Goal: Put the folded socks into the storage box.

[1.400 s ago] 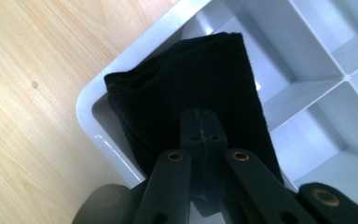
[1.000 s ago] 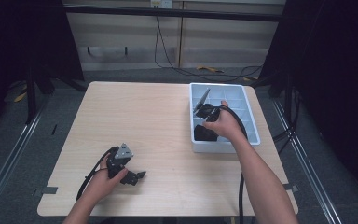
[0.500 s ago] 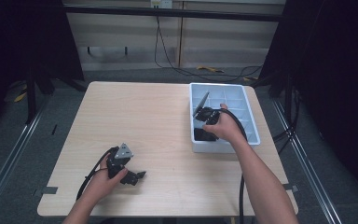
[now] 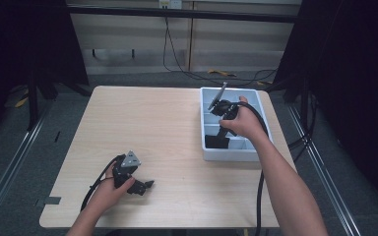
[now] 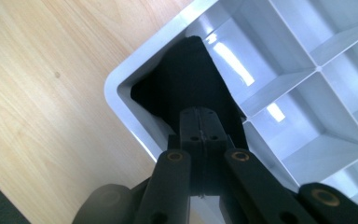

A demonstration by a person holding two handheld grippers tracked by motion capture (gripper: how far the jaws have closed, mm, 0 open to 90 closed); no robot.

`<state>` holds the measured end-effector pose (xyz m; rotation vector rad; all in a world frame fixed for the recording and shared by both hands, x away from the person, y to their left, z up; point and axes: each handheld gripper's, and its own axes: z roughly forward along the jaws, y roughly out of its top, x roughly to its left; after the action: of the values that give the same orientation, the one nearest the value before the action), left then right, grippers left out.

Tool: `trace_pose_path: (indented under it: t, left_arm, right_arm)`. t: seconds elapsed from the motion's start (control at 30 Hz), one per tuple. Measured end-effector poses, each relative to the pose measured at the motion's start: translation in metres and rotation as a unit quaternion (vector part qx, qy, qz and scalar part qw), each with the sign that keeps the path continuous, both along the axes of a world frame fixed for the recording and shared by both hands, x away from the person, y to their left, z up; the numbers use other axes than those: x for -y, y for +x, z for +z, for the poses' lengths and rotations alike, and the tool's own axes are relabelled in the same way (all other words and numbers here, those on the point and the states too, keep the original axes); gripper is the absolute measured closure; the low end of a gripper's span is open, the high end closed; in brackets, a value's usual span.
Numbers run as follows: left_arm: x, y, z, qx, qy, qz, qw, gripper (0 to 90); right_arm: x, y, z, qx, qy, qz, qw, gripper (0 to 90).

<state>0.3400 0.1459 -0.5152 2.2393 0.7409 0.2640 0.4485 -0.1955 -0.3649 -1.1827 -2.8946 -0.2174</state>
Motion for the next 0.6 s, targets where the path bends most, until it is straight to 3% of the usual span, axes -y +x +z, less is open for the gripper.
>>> trace_pose_path:
  t: [0.27, 0.6]
  left_arm:
    - [0.0, 0.0, 0.0, 0.0, 0.0, 0.0, 1.0, 0.0]
    - [0.0, 0.0, 0.0, 0.0, 0.0, 0.0, 1.0, 0.0]
  right_arm:
    - [0.002, 0.005, 0.016, 0.007, -0.005, -0.011, 0.9999, 90.0]
    - [0.002, 0.013, 0.012, 0.01, -0.009, -0.007, 0.9999, 90.0]
